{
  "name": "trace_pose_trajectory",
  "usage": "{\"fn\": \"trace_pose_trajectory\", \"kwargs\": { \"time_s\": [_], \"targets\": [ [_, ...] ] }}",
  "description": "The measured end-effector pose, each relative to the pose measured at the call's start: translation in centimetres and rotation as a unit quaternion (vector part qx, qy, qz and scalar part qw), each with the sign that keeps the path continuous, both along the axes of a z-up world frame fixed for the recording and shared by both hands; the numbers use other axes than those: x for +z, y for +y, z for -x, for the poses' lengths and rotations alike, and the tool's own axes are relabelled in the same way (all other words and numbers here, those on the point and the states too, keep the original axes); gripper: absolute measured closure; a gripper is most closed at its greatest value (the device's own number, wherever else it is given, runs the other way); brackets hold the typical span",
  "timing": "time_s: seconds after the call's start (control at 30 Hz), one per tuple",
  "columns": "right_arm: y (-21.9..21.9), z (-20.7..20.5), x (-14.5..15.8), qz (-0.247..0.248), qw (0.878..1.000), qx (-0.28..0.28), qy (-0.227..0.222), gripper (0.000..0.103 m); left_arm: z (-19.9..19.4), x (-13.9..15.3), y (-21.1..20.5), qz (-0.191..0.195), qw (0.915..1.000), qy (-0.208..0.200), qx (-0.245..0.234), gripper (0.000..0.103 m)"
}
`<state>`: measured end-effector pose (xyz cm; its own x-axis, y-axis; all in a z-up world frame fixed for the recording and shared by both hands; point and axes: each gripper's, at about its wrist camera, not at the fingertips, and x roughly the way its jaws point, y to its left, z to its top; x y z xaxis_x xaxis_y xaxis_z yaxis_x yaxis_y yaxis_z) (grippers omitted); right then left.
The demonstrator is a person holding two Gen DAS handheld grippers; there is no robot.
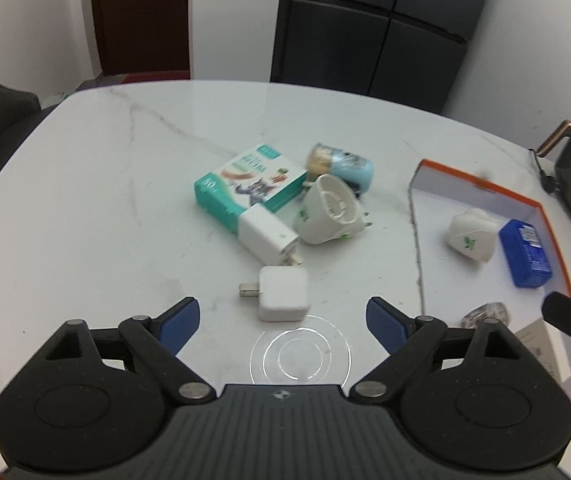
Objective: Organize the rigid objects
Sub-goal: 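Move both tools back to the pile toward the white charger and round plug, then grasp the white square charger with the left tool while the right grasps the round white plug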
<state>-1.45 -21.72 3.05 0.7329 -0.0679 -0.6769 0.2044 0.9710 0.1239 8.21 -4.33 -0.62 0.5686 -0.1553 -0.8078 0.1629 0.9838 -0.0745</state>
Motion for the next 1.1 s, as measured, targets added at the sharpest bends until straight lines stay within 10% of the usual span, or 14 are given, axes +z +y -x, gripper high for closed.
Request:
{"fn": "trace_pose_trajectory", "kwargs": {
  "time_s": [0.57, 0.73, 1.1],
  "targets": [
    [-0.4, -1.2, -3.9, -0.015, 0.999, 0.0, 0.048, 0.032, -4.2, -7.2, -0.3, -0.034, 0.9992, 0.022, 0.003, 0.014],
    [0.3, -3.0, -4.7, -0.02, 0.998, 0.017, 0.05, 0.031, -3.6, -6.9, -0.3, -0.034, 0.9991, -0.016, -0.022, 0.045],
    [4.7, -12.3, -6.6, -0.028, 0.992, 0.118, 0.037, 0.018, -2.5, -4.5, 4.3, -0.01, 0.9996, -0.008, -0.026, 0.045]
  ]
}}
